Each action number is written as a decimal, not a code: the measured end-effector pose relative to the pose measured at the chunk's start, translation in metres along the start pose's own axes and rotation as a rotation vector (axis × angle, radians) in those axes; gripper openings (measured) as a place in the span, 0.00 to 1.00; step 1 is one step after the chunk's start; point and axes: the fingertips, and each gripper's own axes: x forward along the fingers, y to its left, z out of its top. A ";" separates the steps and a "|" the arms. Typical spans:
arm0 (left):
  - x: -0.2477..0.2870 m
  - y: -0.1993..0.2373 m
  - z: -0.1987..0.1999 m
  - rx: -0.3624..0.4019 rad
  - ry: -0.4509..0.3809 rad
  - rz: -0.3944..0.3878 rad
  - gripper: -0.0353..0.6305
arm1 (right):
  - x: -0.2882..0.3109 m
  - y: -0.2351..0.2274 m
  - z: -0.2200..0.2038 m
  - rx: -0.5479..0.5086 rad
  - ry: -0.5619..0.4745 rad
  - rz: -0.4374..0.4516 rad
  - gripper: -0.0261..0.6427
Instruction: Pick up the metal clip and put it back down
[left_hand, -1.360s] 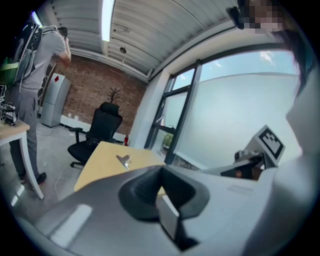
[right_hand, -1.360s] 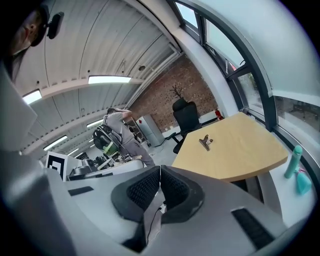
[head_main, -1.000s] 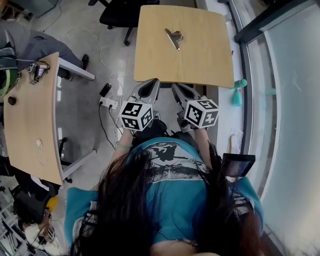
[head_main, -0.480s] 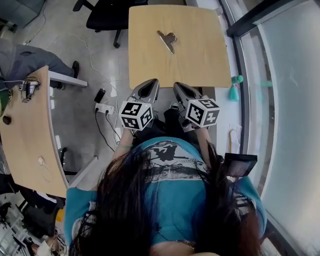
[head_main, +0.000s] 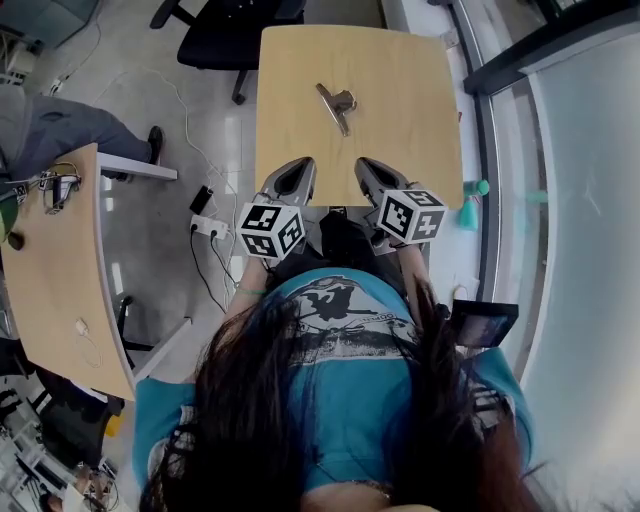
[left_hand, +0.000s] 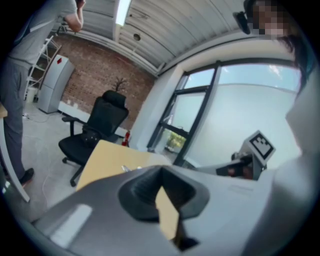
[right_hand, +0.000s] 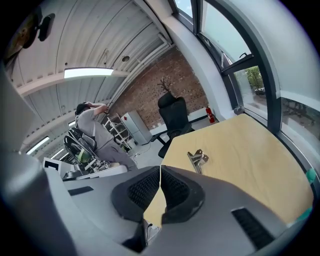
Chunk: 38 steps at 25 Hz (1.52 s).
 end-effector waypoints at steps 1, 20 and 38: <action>0.009 0.003 0.002 -0.007 -0.004 0.011 0.06 | 0.007 -0.009 0.006 -0.012 0.012 0.001 0.06; 0.112 0.065 0.003 -0.030 0.069 0.173 0.06 | 0.182 -0.151 0.034 -0.039 0.334 0.073 0.23; 0.109 0.077 -0.009 -0.058 0.105 0.216 0.06 | 0.246 -0.169 -0.009 -0.009 0.500 0.034 0.21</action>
